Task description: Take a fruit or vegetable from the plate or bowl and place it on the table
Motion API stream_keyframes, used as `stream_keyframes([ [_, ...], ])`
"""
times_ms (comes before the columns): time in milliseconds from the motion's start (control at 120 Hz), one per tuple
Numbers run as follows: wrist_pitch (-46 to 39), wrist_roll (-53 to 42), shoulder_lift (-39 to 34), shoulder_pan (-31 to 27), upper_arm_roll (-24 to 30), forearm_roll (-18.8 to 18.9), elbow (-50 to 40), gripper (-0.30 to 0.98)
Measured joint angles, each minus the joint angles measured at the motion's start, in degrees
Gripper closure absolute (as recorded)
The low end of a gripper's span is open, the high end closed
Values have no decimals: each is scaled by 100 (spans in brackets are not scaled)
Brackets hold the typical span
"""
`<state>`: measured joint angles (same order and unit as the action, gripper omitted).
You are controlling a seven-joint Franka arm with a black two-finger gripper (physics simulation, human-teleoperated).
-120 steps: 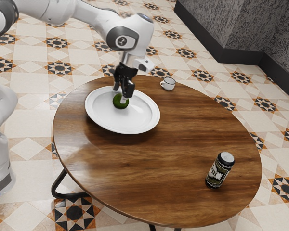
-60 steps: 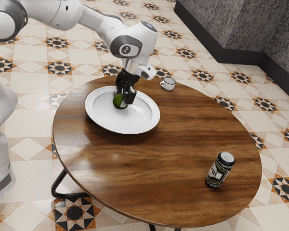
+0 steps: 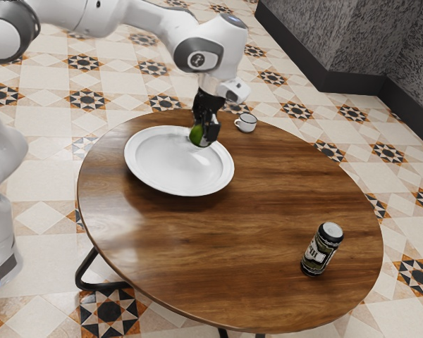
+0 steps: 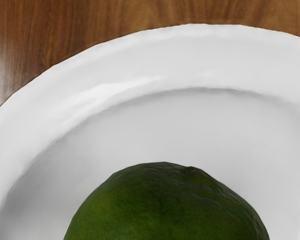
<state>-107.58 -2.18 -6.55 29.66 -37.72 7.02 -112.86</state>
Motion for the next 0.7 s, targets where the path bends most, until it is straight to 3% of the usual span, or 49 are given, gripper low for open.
stream_keyframes([
  [125,41,-3,664,379,65,-73,1103,37],
  [292,158,-61,2005,545,336,-652,2620,38],
  [408,257,-109,2827,434,493,-1157,3441,37],
  [517,311,-150,3126,62,876,-1433,3712,37],
  [700,360,-229,3173,14,981,-1631,3757,11],
])
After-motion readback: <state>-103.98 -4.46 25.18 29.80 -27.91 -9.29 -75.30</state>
